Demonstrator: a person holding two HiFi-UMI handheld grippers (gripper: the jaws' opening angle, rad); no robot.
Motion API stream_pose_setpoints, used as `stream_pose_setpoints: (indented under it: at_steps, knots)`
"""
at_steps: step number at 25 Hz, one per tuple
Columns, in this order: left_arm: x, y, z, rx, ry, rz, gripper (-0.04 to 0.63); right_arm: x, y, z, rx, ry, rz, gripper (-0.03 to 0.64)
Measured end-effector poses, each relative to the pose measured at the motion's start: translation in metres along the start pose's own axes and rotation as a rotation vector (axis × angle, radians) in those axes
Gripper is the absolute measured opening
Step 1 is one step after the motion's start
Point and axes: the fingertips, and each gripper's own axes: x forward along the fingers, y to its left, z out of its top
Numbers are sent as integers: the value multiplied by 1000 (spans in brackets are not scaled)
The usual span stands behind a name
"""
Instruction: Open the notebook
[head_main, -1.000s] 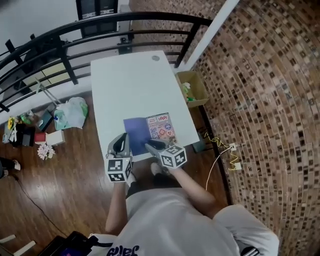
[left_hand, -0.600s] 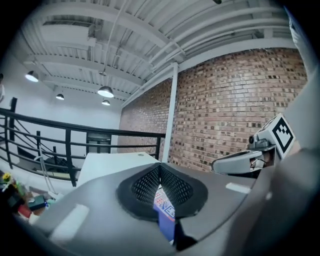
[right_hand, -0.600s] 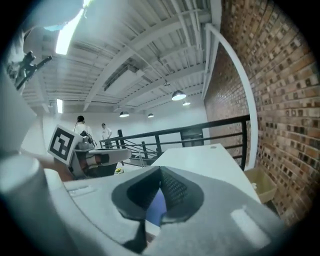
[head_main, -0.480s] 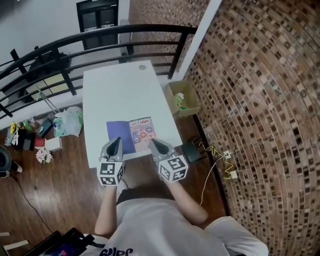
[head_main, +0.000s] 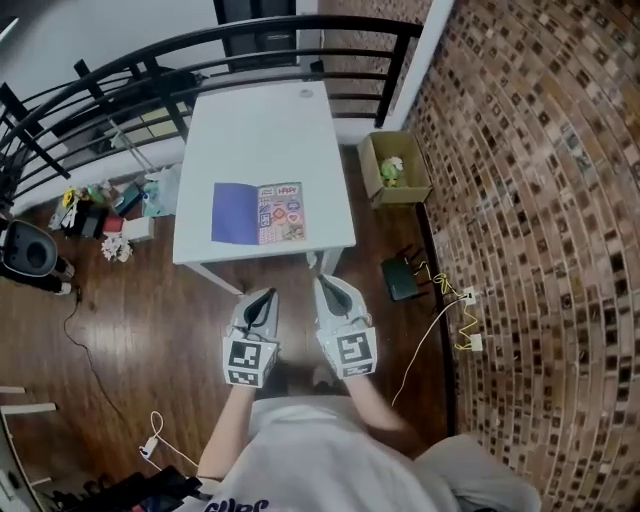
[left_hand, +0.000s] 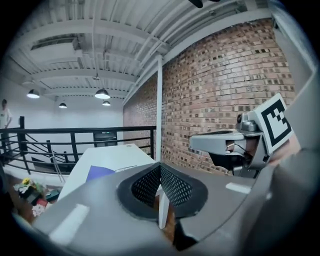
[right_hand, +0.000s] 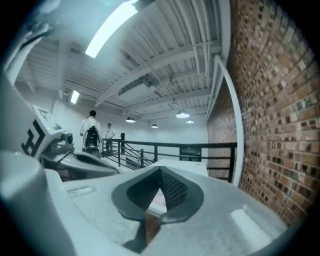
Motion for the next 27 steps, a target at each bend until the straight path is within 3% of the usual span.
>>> stream_pose_setpoints:
  at_steps: [2,6,11,17,27]
  knots:
    - [-17,6,17,2,-21,27,18,-11,14,22,-27,-65,23,-8]
    - [-34,13,57,39,-93,50,18,-10,11,31,52,-106,15,-8]
    - [-49,19,38,6,-114,104,18,-18,25,28,65,-71,74,-9]
    - [-56,16,22,-48,-116,105,18,-16,36,-6,95,30,97,-8]
    - [-55,28,26,-91,-126,179,18,-14,15,17,62,-42,123,-8]
